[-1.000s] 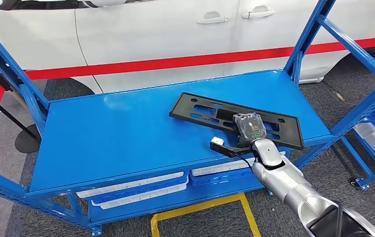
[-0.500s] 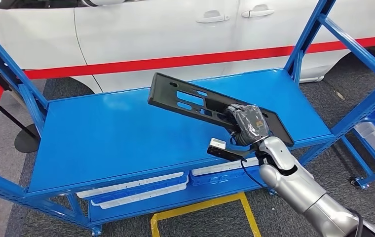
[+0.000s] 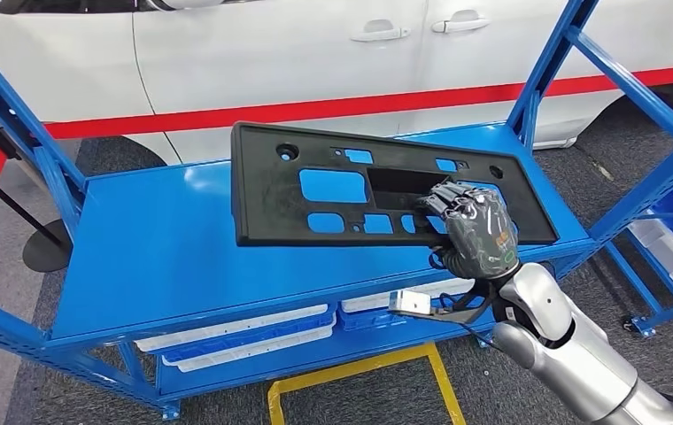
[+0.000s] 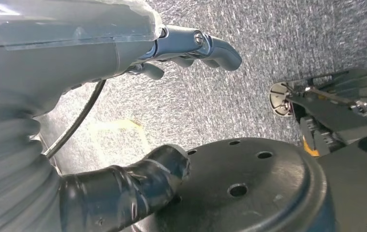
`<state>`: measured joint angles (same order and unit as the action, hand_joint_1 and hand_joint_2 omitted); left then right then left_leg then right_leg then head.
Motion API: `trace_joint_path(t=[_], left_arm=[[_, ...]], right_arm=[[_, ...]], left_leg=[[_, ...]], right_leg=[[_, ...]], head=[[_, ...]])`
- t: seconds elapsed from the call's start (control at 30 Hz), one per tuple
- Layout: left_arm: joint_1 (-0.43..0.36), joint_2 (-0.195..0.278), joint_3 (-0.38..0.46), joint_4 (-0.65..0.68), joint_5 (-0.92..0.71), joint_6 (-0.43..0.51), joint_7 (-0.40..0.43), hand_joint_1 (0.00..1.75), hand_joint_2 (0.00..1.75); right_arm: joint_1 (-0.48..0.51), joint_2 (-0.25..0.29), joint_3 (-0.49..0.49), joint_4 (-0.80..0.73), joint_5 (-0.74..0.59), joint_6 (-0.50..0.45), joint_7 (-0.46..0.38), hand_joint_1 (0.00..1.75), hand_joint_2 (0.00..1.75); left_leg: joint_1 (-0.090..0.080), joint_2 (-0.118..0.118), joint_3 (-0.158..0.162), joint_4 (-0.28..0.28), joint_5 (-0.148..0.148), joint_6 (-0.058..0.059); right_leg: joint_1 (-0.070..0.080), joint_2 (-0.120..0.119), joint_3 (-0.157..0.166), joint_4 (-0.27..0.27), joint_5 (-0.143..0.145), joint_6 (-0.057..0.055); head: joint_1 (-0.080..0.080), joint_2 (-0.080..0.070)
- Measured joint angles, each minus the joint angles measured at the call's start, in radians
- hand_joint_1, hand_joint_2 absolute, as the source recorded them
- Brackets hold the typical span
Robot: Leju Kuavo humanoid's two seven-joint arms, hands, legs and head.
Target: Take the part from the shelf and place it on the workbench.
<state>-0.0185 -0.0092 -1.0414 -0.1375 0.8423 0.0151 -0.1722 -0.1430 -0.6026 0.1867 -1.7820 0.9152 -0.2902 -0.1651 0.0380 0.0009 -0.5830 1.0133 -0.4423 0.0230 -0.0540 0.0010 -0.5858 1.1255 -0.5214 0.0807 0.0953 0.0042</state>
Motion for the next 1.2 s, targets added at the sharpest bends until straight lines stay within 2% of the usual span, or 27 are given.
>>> trace_joint_path(t=[0.03,0.07,0.17,0.2,0.23,0.33,0.37,0.4,0.43,0.47,0.53,0.57,0.63,0.7,0.73,0.77,0.83,0.87,0.9,0.93,0.97,1.0,1.03,1.07,1.1,1.13,1.2], left_arm=[[0.0,0.001,-0.001,0.0,-0.002,0.0,0.001,0.0,1.75],[-0.001,0.002,-0.003,0.001,-0.004,0.001,0.001,0.0,1.75],[0.0,0.003,-0.011,0.001,-0.005,0.002,0.002,0.0,1.75],[0.001,0.003,-0.013,0.001,-0.005,0.002,0.002,0.0,1.75],[0.001,0.003,-0.016,0.001,-0.005,0.002,0.002,0.0,1.75],[-0.001,0.004,-0.02,0.001,-0.006,0.002,0.002,0.0,1.75],[-0.002,0.004,-0.021,0.001,-0.006,0.002,0.002,0.0,1.75],[-0.003,0.004,-0.022,0.001,-0.006,0.002,0.002,0.0,1.75],[-0.004,0.004,-0.022,0.001,-0.007,0.002,0.002,0.0,1.75],[-0.004,0.004,-0.023,0.001,-0.007,0.002,0.002,0.0,1.75],[-0.005,0.008,-0.023,0.002,-0.007,0.002,0.003,0.0,1.75],[-0.005,0.009,-0.023,0.002,-0.007,0.002,0.003,0.0,1.75],[-0.006,0.011,-0.024,0.002,-0.007,0.002,0.003,0.0,1.75],[-0.006,0.009,-0.024,0.002,-0.008,0.002,0.003,0.0,1.75],[-0.007,0.008,-0.024,0.002,-0.008,0.002,0.004,0.0,1.75],[-0.006,0.007,-0.024,0.002,-0.008,0.002,0.004,0.0,1.75],[-0.006,0.006,-0.025,0.002,-0.01,0.003,0.006,0.0,1.75],[-0.005,0.006,-0.025,0.002,-0.01,0.002,0.006,0.0,1.75],[-0.005,0.005,-0.025,0.002,-0.011,0.002,0.006,0.0,1.75],[-0.005,0.004,-0.025,0.002,-0.011,0.001,0.006,0.0,1.75],[-0.005,0.003,-0.026,0.002,-0.011,0.0,0.006,0.0,1.75],[-0.006,0.003,-0.026,0.002,-0.011,-0.001,0.007,0.0,1.75],[-0.006,0.002,-0.026,0.002,-0.011,-0.001,0.007,0.0,1.75],[-0.006,0.002,-0.027,0.002,-0.011,-0.001,0.008,0.0,1.75],[-0.007,0.002,-0.027,0.002,-0.011,0.0,0.009,0.0,1.75],[-0.007,0.001,-0.027,0.002,-0.01,0.001,0.009,0.0,1.75],[-0.006,-0.001,-0.027,0.001,-0.008,0.006,0.011,0.0,1.75]], right_arm=[[0.008,-0.006,-0.005,-0.013,0.012,-0.013,-0.001,1.75,1.75],[0.017,-0.011,-0.009,-0.025,0.022,-0.023,-0.002,1.75,1.75],[0.04,-0.026,-0.02,-0.056,0.038,-0.04,-0.002,1.75,1.75],[0.045,-0.03,-0.022,-0.066,0.039,-0.043,-0.002,1.75,1.75],[0.05,-0.034,-0.024,-0.075,0.039,-0.045,-0.002,1.75,1.75],[0.062,-0.041,-0.029,-0.093,0.039,-0.052,-0.002,1.75,1.75],[0.065,-0.042,-0.029,-0.095,0.039,-0.053,-0.002,1.75,1.75],[0.068,-0.042,-0.029,-0.097,0.039,-0.053,-0.002,1.75,1.75],[0.071,-0.043,-0.03,-0.098,0.039,-0.053,-0.002,1.75,1.75],[0.073,-0.043,-0.031,-0.099,0.039,-0.053,-0.002,1.75,1.75],[0.074,-0.045,-0.032,-0.102,0.039,-0.053,-0.002,1.75,1.75],[0.075,-0.045,-0.033,-0.104,0.039,-0.053,-0.002,1.75,1.75],[0.076,-0.047,-0.035,-0.106,0.039,-0.053,-0.003,1.75,1.75],[0.079,-0.05,-0.038,-0.108,0.039,-0.054,-0.002,1.75,1.75],[0.081,-0.053,-0.04,-0.109,0.037,-0.054,-0.002,1.75,1.75],[0.083,-0.056,-0.041,-0.11,0.036,-0.054,-0.001,1.75,1.75],[0.089,-0.061,-0.044,-0.112,0.033,-0.054,0.0,1.75,1.75],[0.094,-0.061,-0.045,-0.112,0.032,-0.054,0.002,1.75,1.75],[0.099,-0.062,-0.047,-0.112,0.031,-0.054,0.003,1.75,1.75],[0.104,-0.063,-0.049,-0.112,0.031,-0.054,0.006,1.75,1.75],[0.107,-0.064,-0.052,-0.113,0.03,-0.054,0.008,1.75,1.75],[0.108,-0.066,-0.055,-0.113,0.028,-0.054,0.009,1.75,1.75],[0.109,-0.068,-0.058,-0.114,0.026,-0.053,0.011,1.75,1.75],[0.112,-0.07,-0.062,-0.115,0.024,-0.053,0.013,1.75,1.75],[0.115,-0.072,-0.067,-0.116,0.022,-0.052,0.014,1.75,1.75],[0.118,-0.074,-0.071,-0.117,0.02,-0.052,0.016,1.75,1.75],[0.125,-0.078,-0.078,-0.12,0.018,-0.052,0.017,1.75,1.75]], left_leg=[[0.002,-0.002,-0.005,0.008,-0.001,-0.009],[0.001,-0.004,-0.009,0.014,-0.001,-0.019],[-0.002,-0.009,-0.021,0.018,0.007,-0.043],[0.001,-0.008,-0.028,0.026,-0.002,-0.046],[0.002,-0.007,-0.04,0.05,-0.028,-0.047],[-0.004,-0.004,-0.095,0.222,-0.165,-0.037],[-0.01,-0.004,-0.105,0.275,-0.192,-0.031],[-0.016,-0.004,-0.099,0.302,-0.197,-0.024],[-0.023,-0.004,-0.076,0.292,-0.183,-0.015],[-0.032,-0.004,-0.035,0.248,-0.156,-0.002],[-0.05,-0.004,0.068,0.107,-0.12,0.029],[-0.057,-0.005,0.103,0.05,-0.117,0.039],[-0.065,-0.005,0.126,-0.003,-0.116,0.046],[-0.062,-0.004,0.116,-0.019,-0.093,0.047],[-0.059,-0.001,0.11,-0.026,-0.078,0.049],[-0.056,0.003,0.101,-0.033,-0.064,0.052],[-0.054,0.009,0.077,-0.033,-0.041,0.056],[-0.054,0.011,0.062,-0.03,-0.031,0.055],[-0.053,0.012,0.045,-0.025,-0.021,0.052],[-0.052,0.012,0.027,-0.019,-0.013,0.049],[-0.049,0.012,0.009,-0.01,-0.006,0.044],[-0.047,0.012,-0.006,-0.001,-0.001,0.039],[-0.046,0.012,-0.019,0.01,0.003,0.034],[-0.045,0.011,-0.028,0.017,0.008,0.027],[-0.046,0.01,-0.033,0.023,0.013,0.021],[-0.045,0.01,-0.036,0.025,0.019,0.014],[-0.044,0.007,-0.042,0.024,0.031,0.001]], right_leg=[[-0.001,0.004,0.026,-0.047,0.018,0.002],[0.0,0.007,0.042,-0.078,0.023,-0.002],[0.005,0.012,0.026,-0.078,0.028,-0.039],[0.007,0.01,0.018,-0.076,0.034,-0.05],[0.008,0.008,0.009,-0.077,0.041,-0.062],[0.024,0.004,-0.023,-0.078,0.065,-0.09],[0.031,0.003,-0.034,-0.077,0.073,-0.095],[0.038,0.002,-0.045,-0.076,0.081,-0.098],[0.045,0.002,-0.055,-0.074,0.088,-0.101],[0.051,0.002,-0.064,-0.073,0.096,-0.103],[0.059,0.002,-0.075,-0.071,0.11,-0.103],[0.06,0.001,-0.079,-0.071,0.117,-0.101],[0.057,-0.001,-0.081,-0.076,0.134,-0.09],[0.054,-0.001,-0.085,-0.08,0.142,-0.078],[0.054,0.0,-0.091,-0.069,0.123,-0.073],[0.053,0.001,-0.1,-0.041,0.085,-0.068],[0.043,0.001,-0.124,0.063,-0.016,-0.057],[0.038,0.001,-0.131,0.12,-0.047,-0.05],[0.032,0.0,-0.13,0.16,-0.053,-0.044],[0.027,0.0,-0.114,0.173,-0.039,-0.038],[0.022,0.0,-0.083,0.151,-0.012,-0.032],[0.018,-0.001,-0.038,0.102,0.01,-0.028],[0.017,0.0,0.014,0.034,0.012,-0.026],[0.018,0.001,0.055,-0.024,0.006,-0.029],[0.02,0.002,0.081,-0.067,-0.006,-0.034],[0.025,0.003,0.092,-0.09,-0.016,-0.041],[0.027,0.001,0.079,-0.095,-0.004,-0.061]], head=[[0.0,0.0],[0.0,0.0],[-0.001,0.0],[-0.001,0.0],[-0.001,0.0],[-0.002,0.0],[-0.002,0.0],[-0.002,0.0],[-0.002,0.0],[-0.002,0.0],[-0.001,0.0],[-0.001,0.0],[-0.001,0.0],[-0.001,0.0],[-0.001,0.0],[-0.001,0.0],[-0.001,0.0],[-0.001,0.0],[-0.001,0.0],[-0.001,0.0],[-0.001,0.0],[-0.001,0.0],[-0.001,0.0],[-0.001,0.0],[-0.001,0.0],[-0.001,0.0],[-0.001,0.0]])
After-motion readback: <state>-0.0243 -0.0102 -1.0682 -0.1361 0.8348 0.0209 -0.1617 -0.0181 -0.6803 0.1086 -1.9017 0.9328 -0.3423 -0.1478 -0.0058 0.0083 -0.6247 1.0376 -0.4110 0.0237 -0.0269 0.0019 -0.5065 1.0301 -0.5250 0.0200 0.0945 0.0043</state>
